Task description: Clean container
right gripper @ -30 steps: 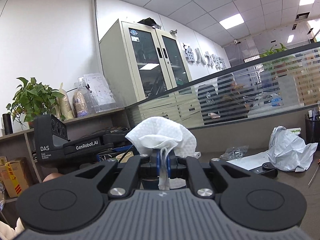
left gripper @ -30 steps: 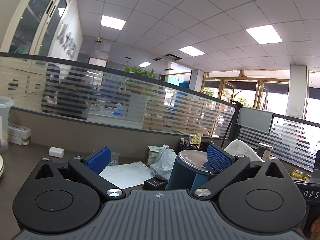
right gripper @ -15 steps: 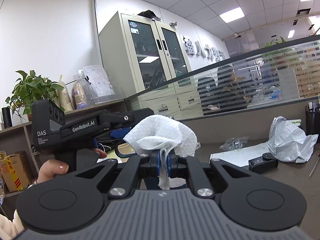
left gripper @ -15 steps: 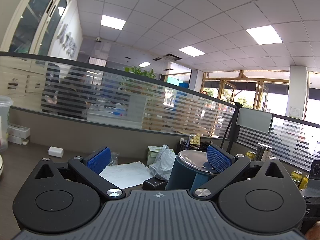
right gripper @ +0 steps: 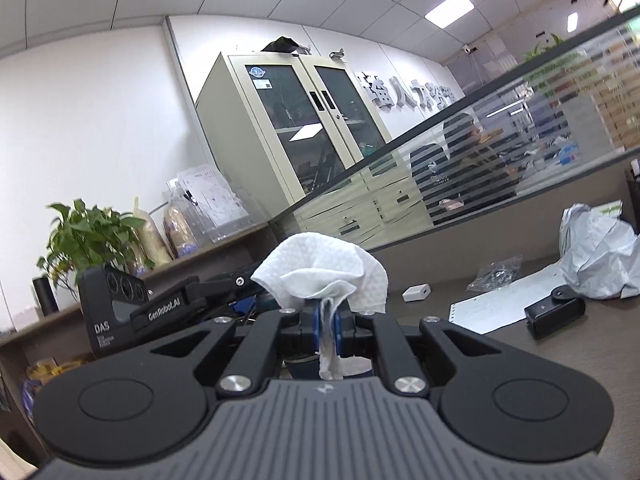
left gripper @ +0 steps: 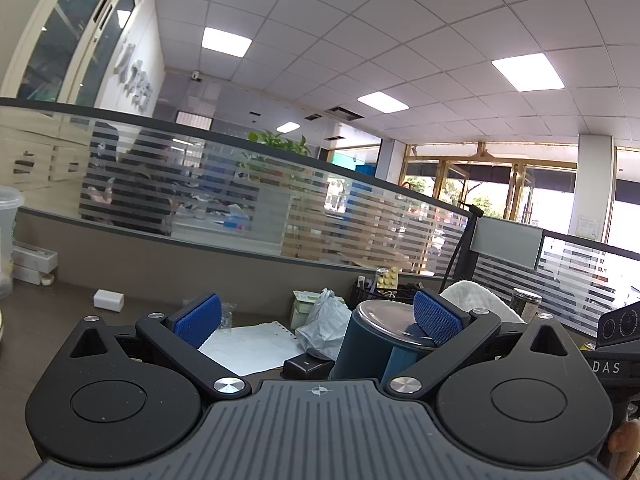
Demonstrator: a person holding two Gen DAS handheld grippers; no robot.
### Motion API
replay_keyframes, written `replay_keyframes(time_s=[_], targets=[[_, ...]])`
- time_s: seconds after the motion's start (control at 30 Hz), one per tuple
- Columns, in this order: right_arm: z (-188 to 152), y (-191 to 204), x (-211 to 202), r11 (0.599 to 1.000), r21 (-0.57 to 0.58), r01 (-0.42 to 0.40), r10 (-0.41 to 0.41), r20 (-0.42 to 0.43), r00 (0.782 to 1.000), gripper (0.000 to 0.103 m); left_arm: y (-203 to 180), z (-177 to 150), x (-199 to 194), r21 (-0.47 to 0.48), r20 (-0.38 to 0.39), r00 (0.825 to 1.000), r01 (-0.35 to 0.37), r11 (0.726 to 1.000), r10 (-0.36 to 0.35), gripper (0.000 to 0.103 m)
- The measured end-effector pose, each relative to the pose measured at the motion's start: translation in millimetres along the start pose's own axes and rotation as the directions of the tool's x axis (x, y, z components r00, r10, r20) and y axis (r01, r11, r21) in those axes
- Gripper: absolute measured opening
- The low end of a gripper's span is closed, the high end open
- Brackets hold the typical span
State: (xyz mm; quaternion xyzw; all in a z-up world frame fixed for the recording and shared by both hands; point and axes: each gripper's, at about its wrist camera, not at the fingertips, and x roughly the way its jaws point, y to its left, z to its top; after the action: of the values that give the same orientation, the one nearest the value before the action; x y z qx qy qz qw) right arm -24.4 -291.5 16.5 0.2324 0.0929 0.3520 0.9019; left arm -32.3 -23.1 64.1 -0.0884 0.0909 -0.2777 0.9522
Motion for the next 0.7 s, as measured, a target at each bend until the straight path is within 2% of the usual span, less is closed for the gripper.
replay_keyframes(time_s=[0.7], targets=[[-7.4,-8.3,2.8,0.998,0.029,0.056,-0.055,-0.036,0.998,0.012,-3.5,1.0,1.4,-0.003,0.002,1.0,0.0,1.0,0.0,0.103]])
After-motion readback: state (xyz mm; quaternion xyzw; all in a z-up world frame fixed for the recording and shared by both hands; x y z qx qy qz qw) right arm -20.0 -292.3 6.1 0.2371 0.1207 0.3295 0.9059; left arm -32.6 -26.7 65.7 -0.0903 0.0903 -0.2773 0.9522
